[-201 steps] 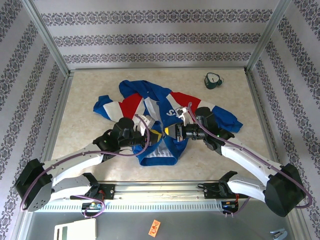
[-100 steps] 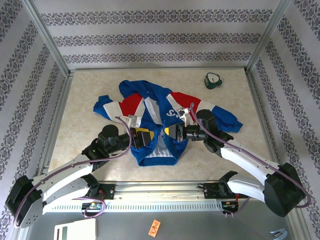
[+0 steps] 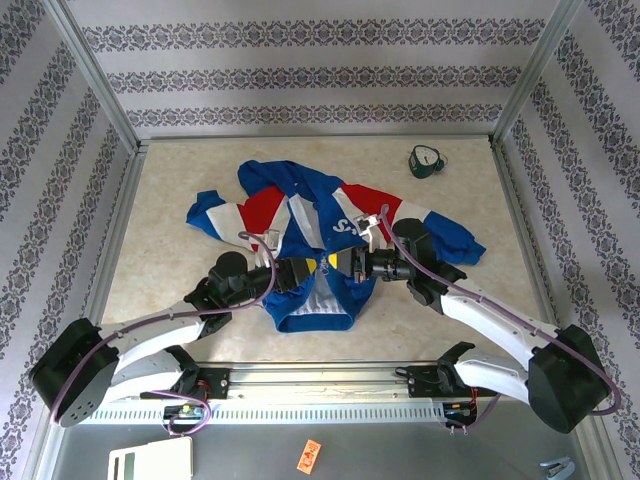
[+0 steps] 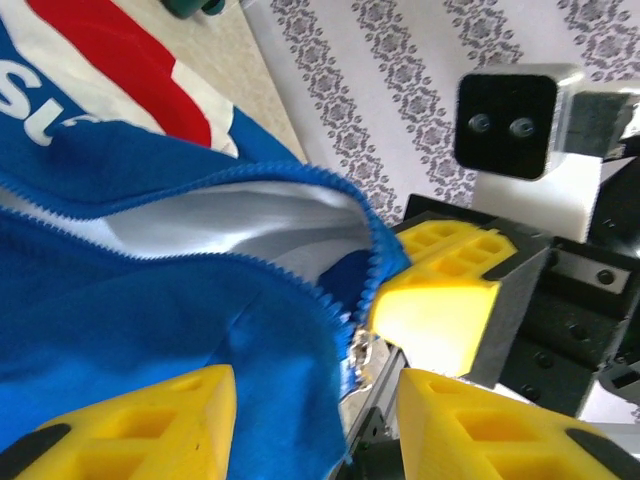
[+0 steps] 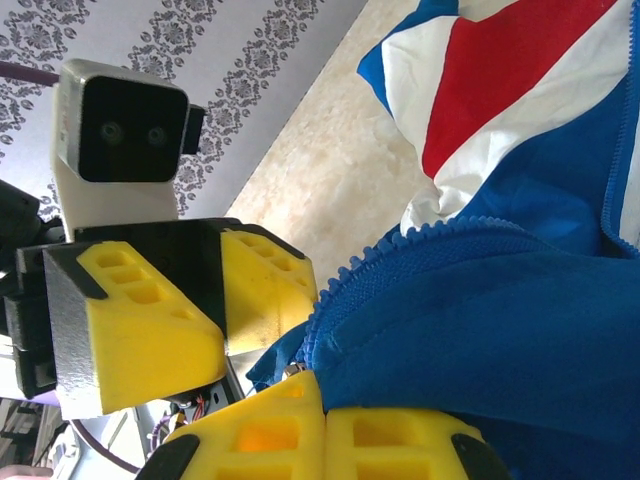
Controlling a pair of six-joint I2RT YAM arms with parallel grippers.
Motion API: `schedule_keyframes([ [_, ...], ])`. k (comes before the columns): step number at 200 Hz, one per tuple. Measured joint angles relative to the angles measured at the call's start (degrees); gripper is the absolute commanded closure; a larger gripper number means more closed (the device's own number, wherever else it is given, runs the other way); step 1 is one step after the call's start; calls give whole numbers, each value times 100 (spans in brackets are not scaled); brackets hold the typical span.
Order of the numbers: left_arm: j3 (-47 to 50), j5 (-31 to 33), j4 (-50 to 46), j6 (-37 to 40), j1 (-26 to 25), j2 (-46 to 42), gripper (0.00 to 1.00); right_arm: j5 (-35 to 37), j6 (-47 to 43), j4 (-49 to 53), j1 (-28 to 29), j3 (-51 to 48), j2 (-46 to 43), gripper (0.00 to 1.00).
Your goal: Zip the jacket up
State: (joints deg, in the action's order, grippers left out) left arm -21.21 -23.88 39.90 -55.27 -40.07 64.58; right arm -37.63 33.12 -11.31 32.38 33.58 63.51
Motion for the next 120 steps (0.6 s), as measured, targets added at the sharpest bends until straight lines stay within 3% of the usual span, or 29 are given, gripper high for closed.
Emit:
schedule_keyframes([
  [70, 0, -26, 374, -140, -107, 400, 60, -81, 46, -273, 0, 0, 243, 100],
  [102, 0, -31, 638, -227, -162, 730, 72, -81, 96, -273, 0, -2, 232, 100],
  [120, 0, -28, 730, -251, -160, 804, 67, -81, 107, -273, 0, -2, 219, 100],
])
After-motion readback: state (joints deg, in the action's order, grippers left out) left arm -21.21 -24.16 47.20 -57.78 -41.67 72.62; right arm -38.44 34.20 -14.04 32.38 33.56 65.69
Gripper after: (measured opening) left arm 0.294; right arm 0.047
